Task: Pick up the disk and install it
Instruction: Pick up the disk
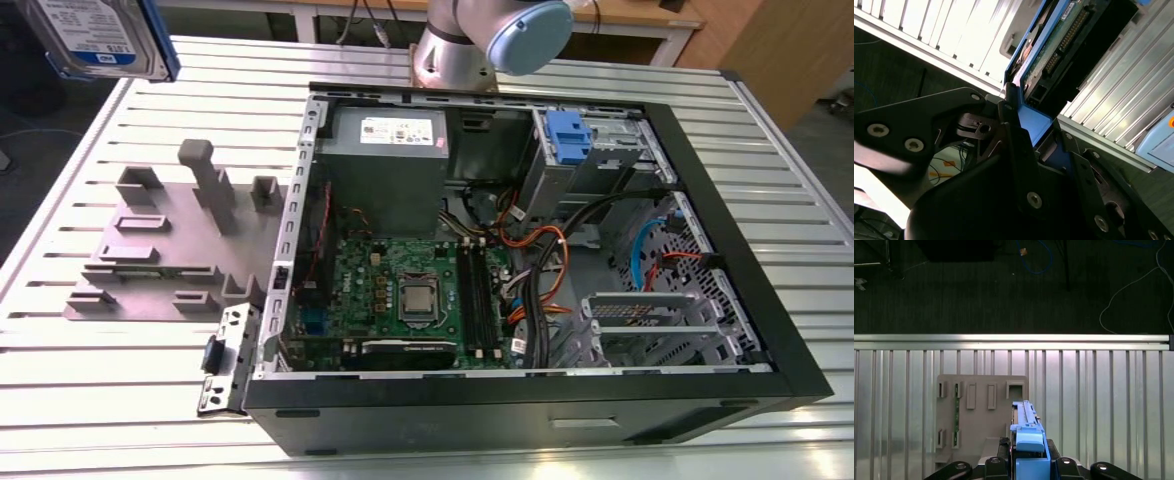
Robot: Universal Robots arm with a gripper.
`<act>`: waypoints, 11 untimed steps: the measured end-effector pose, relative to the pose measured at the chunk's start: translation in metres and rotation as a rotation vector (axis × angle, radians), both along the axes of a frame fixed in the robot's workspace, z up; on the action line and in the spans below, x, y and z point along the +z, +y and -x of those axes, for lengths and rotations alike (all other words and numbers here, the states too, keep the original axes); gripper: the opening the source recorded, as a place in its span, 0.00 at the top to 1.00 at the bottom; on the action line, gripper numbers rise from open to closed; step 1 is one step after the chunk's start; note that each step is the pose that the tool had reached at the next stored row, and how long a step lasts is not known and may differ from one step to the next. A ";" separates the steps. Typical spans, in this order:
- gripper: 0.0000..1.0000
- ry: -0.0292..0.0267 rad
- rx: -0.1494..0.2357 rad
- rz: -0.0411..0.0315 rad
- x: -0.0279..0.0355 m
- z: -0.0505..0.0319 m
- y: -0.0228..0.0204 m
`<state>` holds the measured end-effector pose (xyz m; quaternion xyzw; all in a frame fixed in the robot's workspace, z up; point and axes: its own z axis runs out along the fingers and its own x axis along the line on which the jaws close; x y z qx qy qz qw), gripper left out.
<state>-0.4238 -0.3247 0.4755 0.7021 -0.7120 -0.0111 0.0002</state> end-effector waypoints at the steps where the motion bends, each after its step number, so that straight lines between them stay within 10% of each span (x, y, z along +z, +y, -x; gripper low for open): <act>1: 0.63 0.0000 0.000 0.0000 0.0000 -0.0002 0.0000; 11: 0.63 0.0001 0.000 0.0001 0.0000 -0.0017 0.0000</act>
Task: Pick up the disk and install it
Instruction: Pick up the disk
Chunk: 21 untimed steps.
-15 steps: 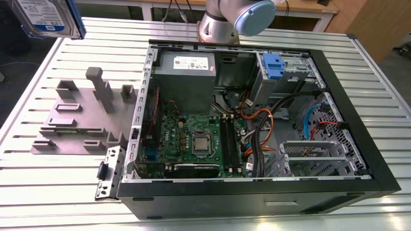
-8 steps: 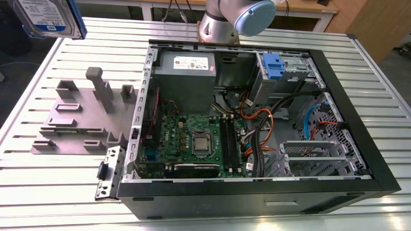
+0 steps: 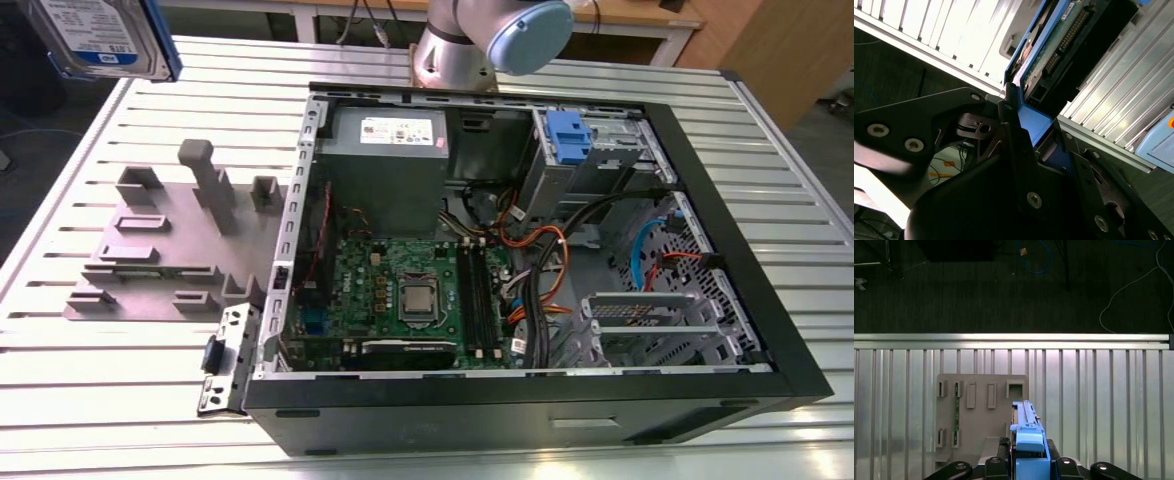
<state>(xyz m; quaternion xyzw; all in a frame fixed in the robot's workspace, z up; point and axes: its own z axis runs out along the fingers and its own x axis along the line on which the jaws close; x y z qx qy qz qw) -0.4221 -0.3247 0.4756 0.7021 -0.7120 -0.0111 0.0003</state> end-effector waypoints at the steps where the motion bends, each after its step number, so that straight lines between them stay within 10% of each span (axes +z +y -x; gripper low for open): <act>1: 0.63 -0.0001 0.000 0.0000 0.0000 -0.0002 0.0000; 21: 0.63 -0.0001 0.000 -0.0001 -0.0001 -0.0045 0.0000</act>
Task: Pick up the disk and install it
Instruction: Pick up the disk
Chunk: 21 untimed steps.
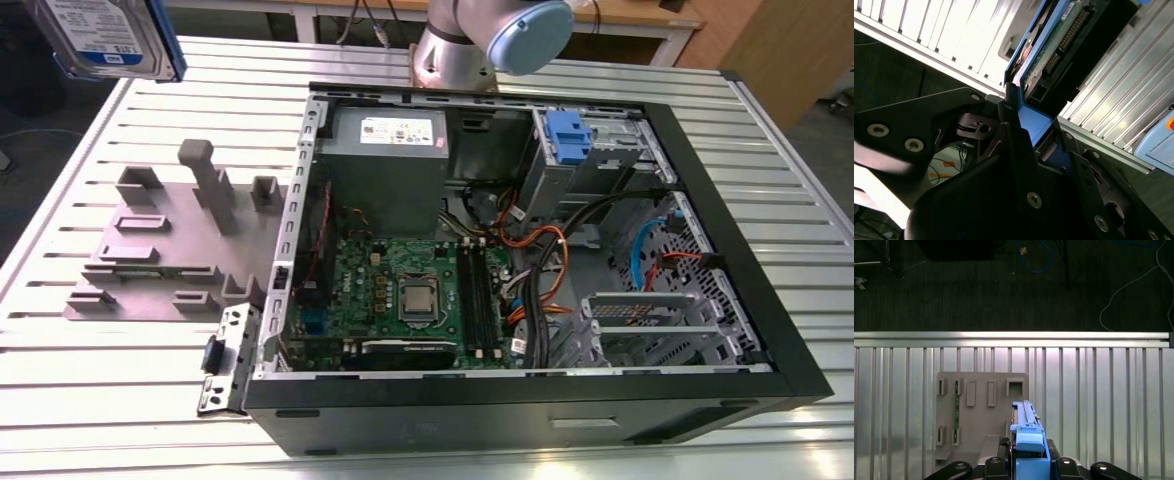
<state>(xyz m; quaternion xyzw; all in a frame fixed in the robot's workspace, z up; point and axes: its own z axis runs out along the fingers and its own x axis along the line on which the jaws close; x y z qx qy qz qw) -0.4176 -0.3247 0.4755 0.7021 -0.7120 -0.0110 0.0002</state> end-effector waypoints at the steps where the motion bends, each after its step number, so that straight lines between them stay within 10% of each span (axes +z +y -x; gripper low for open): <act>1: 0.63 0.0002 0.000 0.0001 0.0001 -0.0002 0.0000; 21: 0.63 0.0001 0.000 0.0000 0.0001 -0.0045 0.0000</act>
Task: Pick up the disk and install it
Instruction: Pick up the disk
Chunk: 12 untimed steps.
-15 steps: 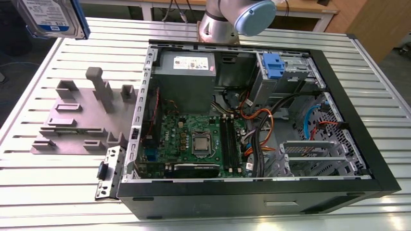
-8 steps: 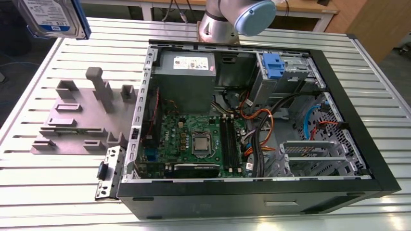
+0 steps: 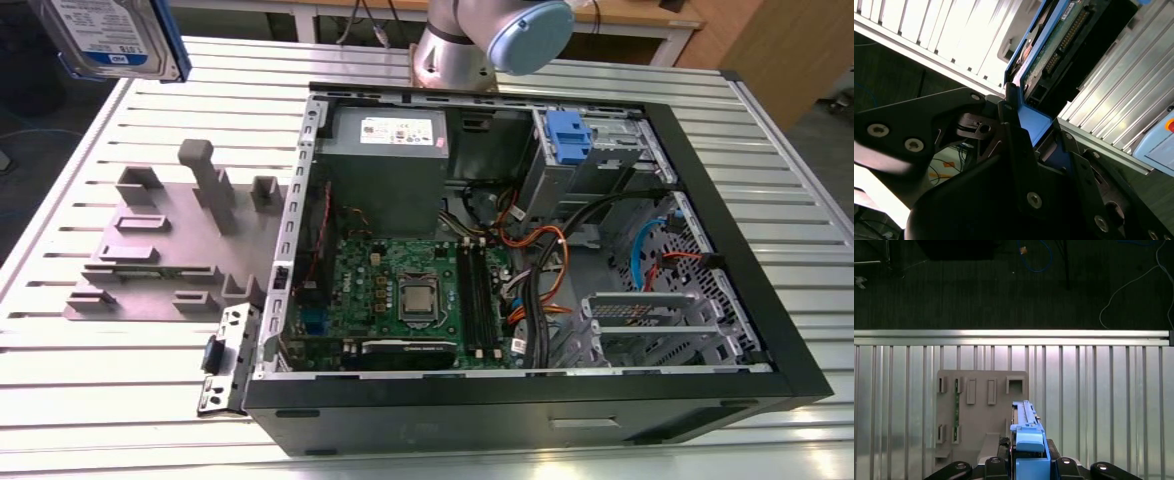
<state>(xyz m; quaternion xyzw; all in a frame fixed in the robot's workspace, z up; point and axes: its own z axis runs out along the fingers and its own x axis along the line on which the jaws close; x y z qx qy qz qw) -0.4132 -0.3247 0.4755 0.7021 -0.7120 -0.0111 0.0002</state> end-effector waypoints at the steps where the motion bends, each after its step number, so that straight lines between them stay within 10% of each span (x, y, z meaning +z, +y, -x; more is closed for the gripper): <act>1: 0.63 -0.0001 0.000 0.0000 0.0000 -0.0001 0.0000; 12: 0.63 -0.0001 0.000 0.0000 0.0000 -0.0024 0.0000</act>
